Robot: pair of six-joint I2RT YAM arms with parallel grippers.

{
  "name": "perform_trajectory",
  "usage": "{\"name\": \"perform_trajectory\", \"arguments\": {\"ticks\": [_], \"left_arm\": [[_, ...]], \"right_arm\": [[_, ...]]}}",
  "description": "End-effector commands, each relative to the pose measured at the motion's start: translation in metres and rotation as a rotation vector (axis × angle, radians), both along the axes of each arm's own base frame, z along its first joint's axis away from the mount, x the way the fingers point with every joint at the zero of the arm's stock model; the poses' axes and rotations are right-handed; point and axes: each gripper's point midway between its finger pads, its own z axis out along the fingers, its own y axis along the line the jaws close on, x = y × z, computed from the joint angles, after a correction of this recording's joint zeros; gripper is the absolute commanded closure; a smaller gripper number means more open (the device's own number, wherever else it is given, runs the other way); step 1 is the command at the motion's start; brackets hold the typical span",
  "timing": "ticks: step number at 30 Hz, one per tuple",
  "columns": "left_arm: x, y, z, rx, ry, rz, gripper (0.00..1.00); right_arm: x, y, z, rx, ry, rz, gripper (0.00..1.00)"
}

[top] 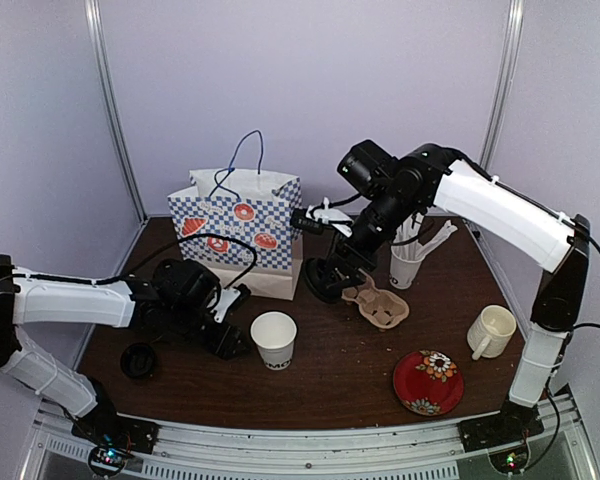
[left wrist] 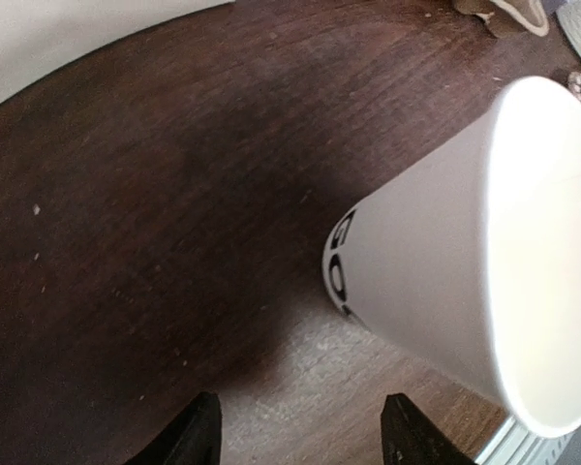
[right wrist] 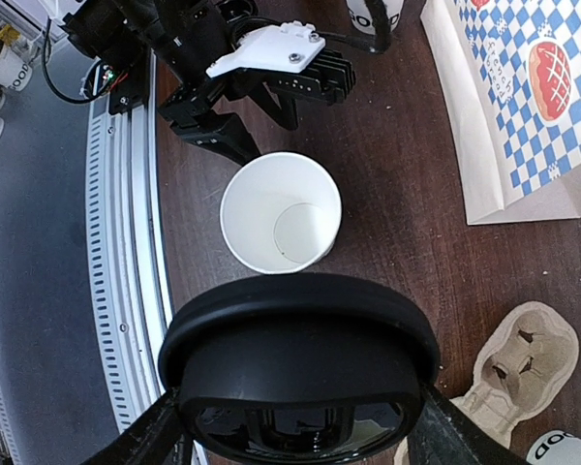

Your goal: Pack the takeout coffee

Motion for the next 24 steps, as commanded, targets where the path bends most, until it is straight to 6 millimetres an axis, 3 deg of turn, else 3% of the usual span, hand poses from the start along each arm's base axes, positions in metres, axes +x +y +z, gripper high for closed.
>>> {"name": "perform_trajectory", "arguments": {"ticks": [1,15,24], "left_arm": [[0.007,-0.035,0.018,-0.157,-0.136,-0.187,0.41],[0.005,-0.076,-0.002,-0.283,-0.173,-0.404,0.43],[0.01,-0.112,0.002,-0.393,-0.153,-0.452,0.45]], "right_arm": [[-0.003,-0.005,0.004,-0.018,-0.025,0.008,0.29],[-0.004,-0.003,-0.005,-0.034,-0.004,0.024,0.29],[-0.004,-0.007,-0.008,-0.06,-0.015,0.031,0.29]]}}
